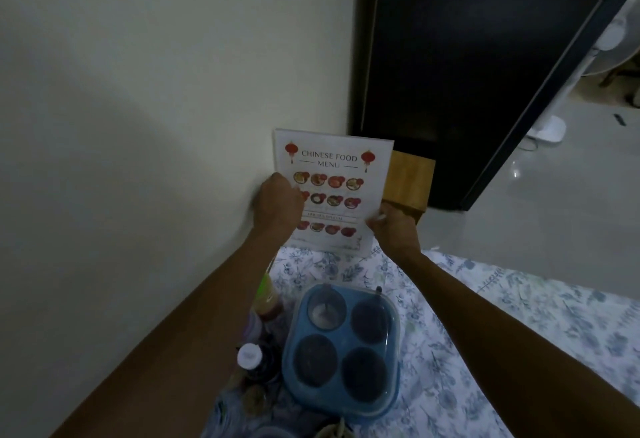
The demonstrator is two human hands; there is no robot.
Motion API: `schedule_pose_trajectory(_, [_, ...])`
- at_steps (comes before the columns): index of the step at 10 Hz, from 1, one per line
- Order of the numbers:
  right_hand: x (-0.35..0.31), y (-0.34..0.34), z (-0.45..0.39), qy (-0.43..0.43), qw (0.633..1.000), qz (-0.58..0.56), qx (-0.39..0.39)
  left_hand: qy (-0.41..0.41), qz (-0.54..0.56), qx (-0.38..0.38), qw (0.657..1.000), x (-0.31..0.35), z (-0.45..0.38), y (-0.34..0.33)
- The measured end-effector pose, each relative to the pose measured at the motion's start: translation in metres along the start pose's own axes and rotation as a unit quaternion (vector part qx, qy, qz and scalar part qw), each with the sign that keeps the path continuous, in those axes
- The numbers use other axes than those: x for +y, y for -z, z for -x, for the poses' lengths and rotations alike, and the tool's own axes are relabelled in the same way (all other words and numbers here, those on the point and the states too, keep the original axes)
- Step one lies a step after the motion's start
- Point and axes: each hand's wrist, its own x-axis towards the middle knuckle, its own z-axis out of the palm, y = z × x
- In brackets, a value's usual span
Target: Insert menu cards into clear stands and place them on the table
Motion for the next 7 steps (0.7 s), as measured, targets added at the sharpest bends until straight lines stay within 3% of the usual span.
schedule_pose_trajectory(3, [-0.006,-0.004,0.005,-0.026,0.999,0.016,-0.009,-0.01,-0.042,-0.002,0.999,-0.013,0.013,-0.004])
schedule_pose_trajectory(7, [-0.005,0.03,0.021,0.002,0.999,0.016,-0.049,-0.043,-0.061,-0.001,0.997,-0.013,0.039,0.021])
